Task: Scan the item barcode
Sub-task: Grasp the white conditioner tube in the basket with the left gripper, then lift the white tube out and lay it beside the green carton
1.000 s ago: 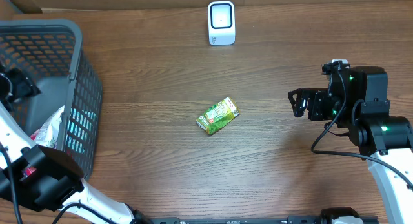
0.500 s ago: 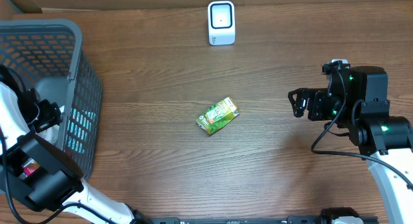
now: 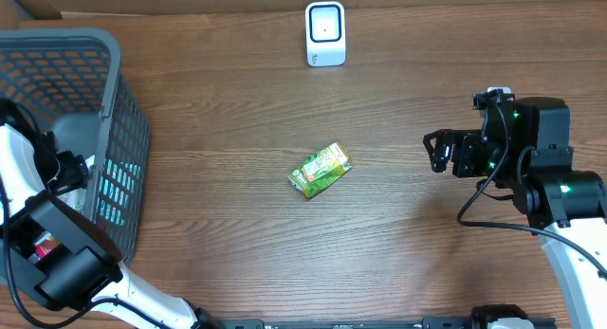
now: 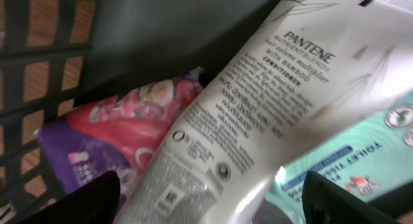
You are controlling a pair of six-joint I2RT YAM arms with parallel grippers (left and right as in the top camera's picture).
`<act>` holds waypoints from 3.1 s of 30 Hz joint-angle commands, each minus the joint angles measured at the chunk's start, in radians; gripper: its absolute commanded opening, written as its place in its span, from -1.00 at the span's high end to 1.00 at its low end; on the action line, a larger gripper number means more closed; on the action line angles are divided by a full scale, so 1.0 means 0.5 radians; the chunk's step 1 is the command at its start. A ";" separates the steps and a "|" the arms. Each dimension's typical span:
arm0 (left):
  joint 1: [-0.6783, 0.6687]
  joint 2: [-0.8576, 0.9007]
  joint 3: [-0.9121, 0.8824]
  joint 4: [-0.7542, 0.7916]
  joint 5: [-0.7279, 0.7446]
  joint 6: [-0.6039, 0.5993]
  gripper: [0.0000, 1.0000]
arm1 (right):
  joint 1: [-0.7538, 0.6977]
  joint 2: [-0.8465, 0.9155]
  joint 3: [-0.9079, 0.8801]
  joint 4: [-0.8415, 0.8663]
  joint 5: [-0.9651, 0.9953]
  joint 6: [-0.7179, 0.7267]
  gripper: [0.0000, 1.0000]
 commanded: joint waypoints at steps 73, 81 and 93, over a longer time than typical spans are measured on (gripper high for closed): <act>-1.637 -0.282 2.014 -1.037 0.818 -0.738 0.92 | 0.009 -0.002 0.062 0.011 -0.011 -0.014 -1.00; -1.915 -0.134 1.273 -0.909 0.604 -1.096 0.91 | 0.009 -0.002 0.062 0.011 -0.011 -0.014 -1.00; -2.116 0.026 0.117 -0.051 0.563 -1.131 0.92 | 0.009 -0.002 0.062 0.011 -0.011 -0.014 -1.00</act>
